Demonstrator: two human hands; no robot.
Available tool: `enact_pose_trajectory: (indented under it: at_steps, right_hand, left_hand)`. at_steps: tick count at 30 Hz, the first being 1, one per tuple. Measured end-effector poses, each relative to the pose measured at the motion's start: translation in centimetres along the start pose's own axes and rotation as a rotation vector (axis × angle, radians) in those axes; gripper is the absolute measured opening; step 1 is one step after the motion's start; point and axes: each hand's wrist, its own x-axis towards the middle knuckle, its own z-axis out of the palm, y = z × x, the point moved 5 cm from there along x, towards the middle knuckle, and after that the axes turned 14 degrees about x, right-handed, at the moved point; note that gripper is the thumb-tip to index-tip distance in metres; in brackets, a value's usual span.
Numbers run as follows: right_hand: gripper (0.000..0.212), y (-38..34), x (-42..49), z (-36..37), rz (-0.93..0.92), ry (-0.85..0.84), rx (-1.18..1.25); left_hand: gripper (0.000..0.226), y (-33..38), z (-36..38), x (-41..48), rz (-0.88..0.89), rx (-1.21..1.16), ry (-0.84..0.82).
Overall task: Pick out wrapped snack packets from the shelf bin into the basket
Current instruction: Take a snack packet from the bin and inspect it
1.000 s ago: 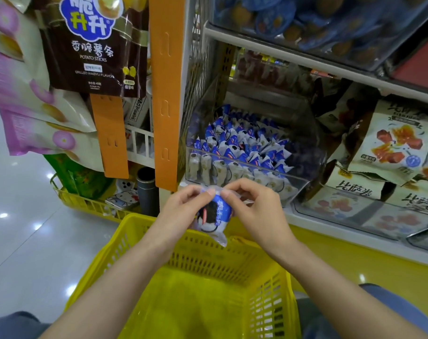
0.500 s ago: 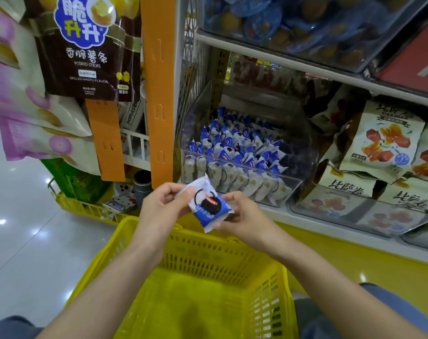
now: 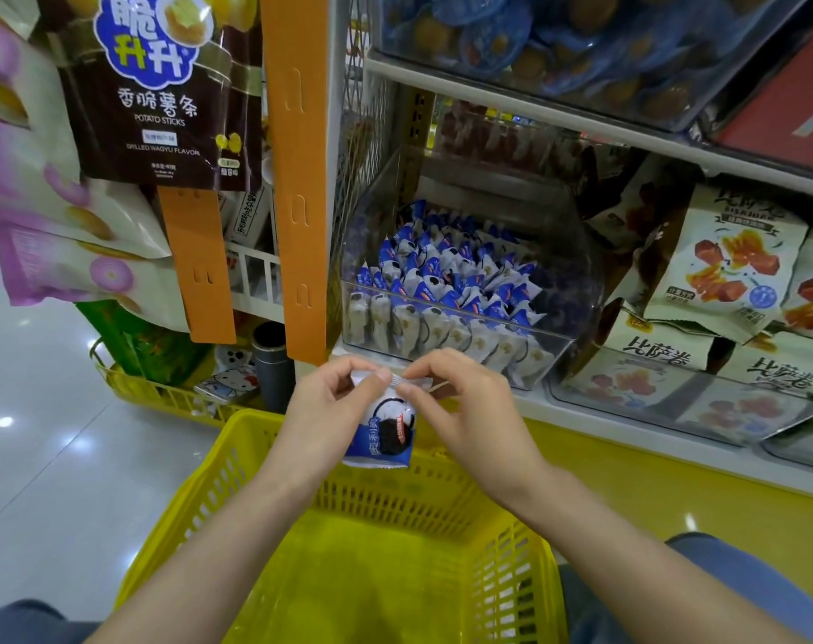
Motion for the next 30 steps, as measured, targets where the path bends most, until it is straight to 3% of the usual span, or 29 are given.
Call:
enact_pose_trajectory:
  at_steps: [5,8,10,12,15,18,21,23,26,30]
  right_hand:
    - [0.004,0.0,-0.1,-0.1,-0.038,0.014,-0.068]
    - [0.003,0.5,0.3,-0.7,0.034,0.125,-0.008]
    - [0.003,0.7,0.6,-1.2,0.069,0.189,0.05]
    - [0.002,0.5,0.6,-1.4,0.057,0.198,0.088]
    - [0.002,-0.4,0.2,-0.8,-0.043,0.063,0.018]
    - [0.006,-0.9,-0.2,0.2,-0.115,-0.06,-0.113]
    - [0.01,-0.9,-0.3,0.6,-0.135,-0.122,-0.165]
    - [0.016,-0.5,-0.2,0.6,-0.049,-0.084,-0.073]
    - [0.026,0.8,0.0,0.2,0.223,0.086,0.186]
    - [0.016,2.2,-0.1,1.0,0.591,0.026,0.606]
  left_hand:
    - [0.006,-0.6,0.1,0.1,-0.021,0.045,0.024]
    - [0.013,-1.0,-0.7,0.3,0.005,0.253,0.16]
    - [0.018,-1.1,-0.9,0.6,-0.003,0.374,0.143]
    - [0.034,-1.4,-0.6,0.6,-0.117,0.261,0.041]
    - [0.049,-1.4,0.1,0.3,-0.308,-0.081,-0.108]
    - [0.041,-1.2,-0.1,0.4,-0.284,-0.215,-0.093]
    - [0.021,-1.0,-0.7,0.6,-0.234,-0.194,0.008]
    - [0.019,-0.9,-0.8,0.6,-0.209,-0.145,0.047]
    - [0.018,-0.6,-0.5,0.5,-0.15,-0.122,0.036]
    - [0.018,-0.2,0.0,0.5,-0.036,-0.045,-0.014]
